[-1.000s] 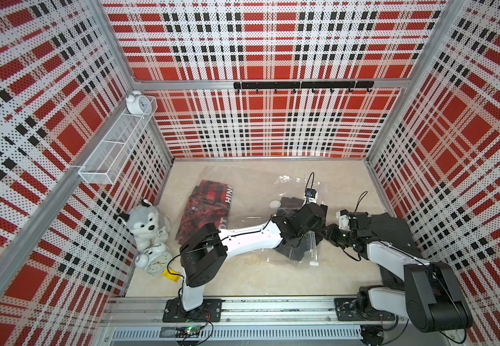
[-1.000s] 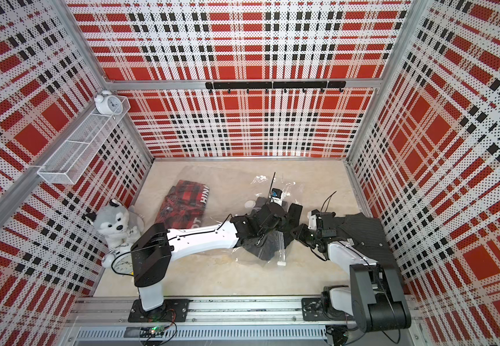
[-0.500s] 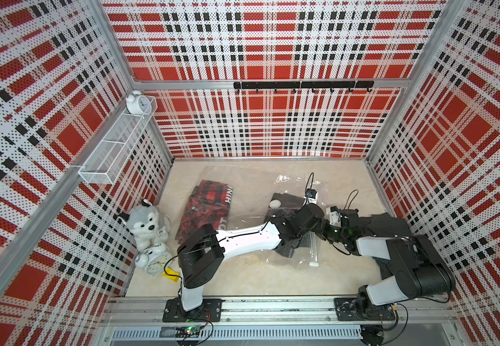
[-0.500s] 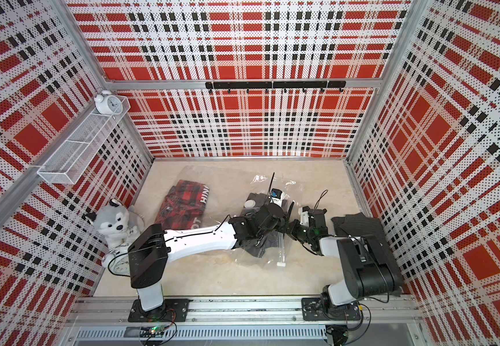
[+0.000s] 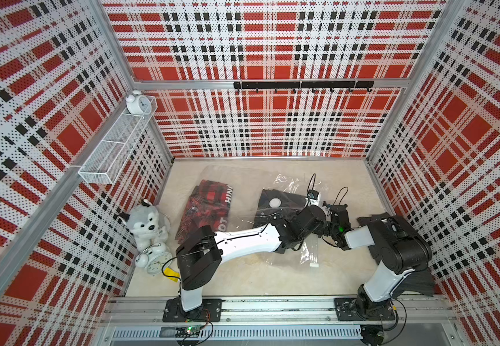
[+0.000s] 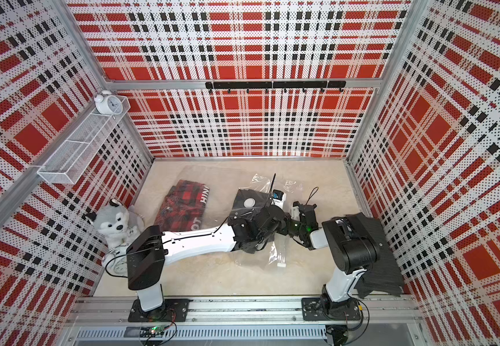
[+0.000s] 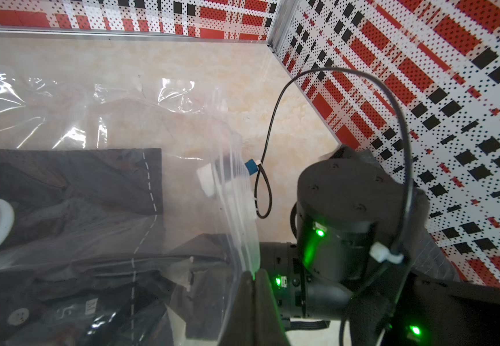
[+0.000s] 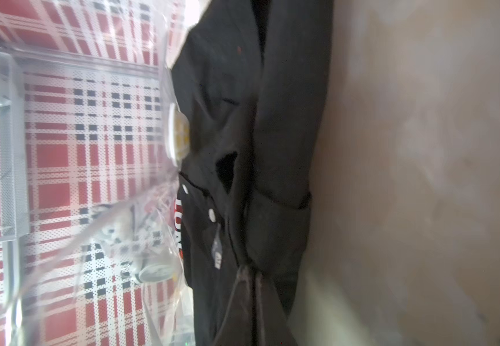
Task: Place the folded shirt into the vacuum bag
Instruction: Place the shirt in the vacuum bag.
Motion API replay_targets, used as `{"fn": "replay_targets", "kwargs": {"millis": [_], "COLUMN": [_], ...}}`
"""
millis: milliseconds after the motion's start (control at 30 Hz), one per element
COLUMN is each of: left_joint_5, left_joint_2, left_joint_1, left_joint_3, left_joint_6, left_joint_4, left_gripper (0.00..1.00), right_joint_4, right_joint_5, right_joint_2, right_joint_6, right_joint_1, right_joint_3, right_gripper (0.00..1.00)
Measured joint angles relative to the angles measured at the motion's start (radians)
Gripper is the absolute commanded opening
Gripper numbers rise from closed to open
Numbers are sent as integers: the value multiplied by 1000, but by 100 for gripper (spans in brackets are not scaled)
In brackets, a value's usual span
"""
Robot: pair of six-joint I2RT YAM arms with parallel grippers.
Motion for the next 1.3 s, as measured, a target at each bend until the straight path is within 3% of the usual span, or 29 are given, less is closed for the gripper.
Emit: {"fn": "replay_targets", "kwargs": {"millis": [233, 633, 967, 1067, 1300], "left_joint_5": [-12, -83, -143, -157, -175], "left_joint_2": [-2, -13, -50, -54, -65], "left_joint_1": [-8, -39, -49, -49, -49], "left_joint_3": [3, 26, 26, 26, 26], "left_joint_6": [2, 38, 58, 60, 64], "left_joint_4": [0, 0, -4, 2, 8], "left_gripper": [0, 0, 0, 0, 0], "right_joint_4": [-17, 355, 270, 148, -133], "right_joint_5": [-5, -16, 48, 87, 195], "right_joint_2": [14, 235, 217, 161, 43], "right_joint_6": [-18, 214, 201, 143, 1], "right_joint_1": [6, 116, 177, 178, 178], "right_joint_3": [85, 100, 152, 152, 152], "right_gripper": [3, 0, 1, 31, 59]}}
